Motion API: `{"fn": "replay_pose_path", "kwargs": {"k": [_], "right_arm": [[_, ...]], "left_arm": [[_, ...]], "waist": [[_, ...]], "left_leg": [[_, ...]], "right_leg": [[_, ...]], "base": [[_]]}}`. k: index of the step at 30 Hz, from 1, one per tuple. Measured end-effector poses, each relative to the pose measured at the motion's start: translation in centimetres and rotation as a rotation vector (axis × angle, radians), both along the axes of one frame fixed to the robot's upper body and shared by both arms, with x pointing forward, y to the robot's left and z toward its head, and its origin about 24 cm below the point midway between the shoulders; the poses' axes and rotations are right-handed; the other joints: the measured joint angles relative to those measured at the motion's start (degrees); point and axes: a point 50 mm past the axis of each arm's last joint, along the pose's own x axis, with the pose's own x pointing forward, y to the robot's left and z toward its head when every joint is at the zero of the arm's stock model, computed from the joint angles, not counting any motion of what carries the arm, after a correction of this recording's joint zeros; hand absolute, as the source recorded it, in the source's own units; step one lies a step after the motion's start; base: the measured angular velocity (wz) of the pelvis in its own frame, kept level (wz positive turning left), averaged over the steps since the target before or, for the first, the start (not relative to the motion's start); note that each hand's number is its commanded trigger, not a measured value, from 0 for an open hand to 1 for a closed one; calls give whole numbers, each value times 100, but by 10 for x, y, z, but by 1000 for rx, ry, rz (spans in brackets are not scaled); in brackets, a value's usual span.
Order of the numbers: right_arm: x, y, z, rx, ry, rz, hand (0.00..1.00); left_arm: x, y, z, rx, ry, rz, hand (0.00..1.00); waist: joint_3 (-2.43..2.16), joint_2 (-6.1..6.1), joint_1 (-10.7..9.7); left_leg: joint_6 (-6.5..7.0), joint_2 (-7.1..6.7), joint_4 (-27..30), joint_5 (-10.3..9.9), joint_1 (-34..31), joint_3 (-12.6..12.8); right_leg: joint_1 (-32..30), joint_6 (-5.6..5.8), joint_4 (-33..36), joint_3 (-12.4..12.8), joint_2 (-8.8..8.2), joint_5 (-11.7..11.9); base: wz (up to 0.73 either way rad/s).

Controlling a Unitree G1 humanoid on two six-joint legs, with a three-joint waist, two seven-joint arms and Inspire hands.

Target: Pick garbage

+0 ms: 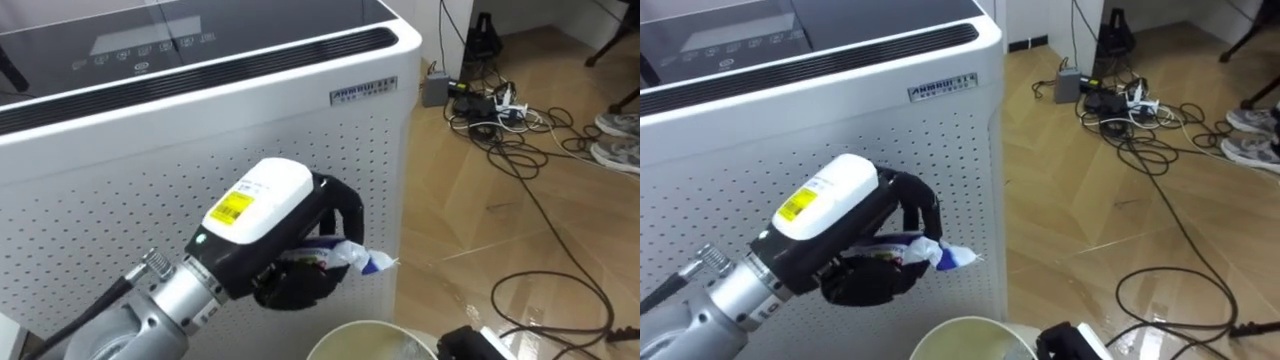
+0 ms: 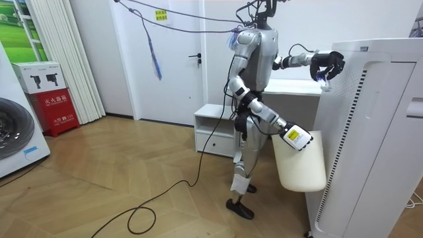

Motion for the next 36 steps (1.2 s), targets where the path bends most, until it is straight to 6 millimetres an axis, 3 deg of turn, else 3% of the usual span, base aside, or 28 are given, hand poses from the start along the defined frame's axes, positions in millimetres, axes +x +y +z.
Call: {"fn": "replay_pose_path", "kwargs": {"k": [8, 16, 21, 35, 36], "right_arm": [[7, -8, 6, -32, -36, -31, 100], [15, -13, 13, -64, -77, -49, 100], [20, -14, 17, -72, -102, -64, 100], [39, -10, 29, -79, -149, -59, 100], [40, -8, 30, -79, -153, -52, 100]], "left_arm": [[0, 0, 8, -90, 21, -35, 100], [0, 6, 13, -276, 181, -137, 100], [-2, 4, 12, -402, 274, -209, 100], [-1, 1, -13, -460, 437, -230, 100], [-2, 1, -17, -459, 456, -224, 70]], "waist": [[-9, 13, 32], [-6, -34, 19], [-6, -62, 32], [-12, -96, 19], [-21, -122, 28]], "left_leg": [[0, 1, 8, 0, 6, 11], [0, 48, 14, 0, 98, 46], [2, 0, 61, 1, 63, 70], [7, -5, 89, 5, -27, 76], [7, -4, 88, 5, -50, 113]], "right_leg": [[1, 1, 16, -15, -9, -1], [39, -9, 116, 49, -21, -18], [-48, -9, 209, 87, 11, -31], [-194, -13, 302, 132, -7, -34], [-250, -13, 324, 160, -3, -34]], "base": [[0], [-2], [-4], [-1], [-16]]}}
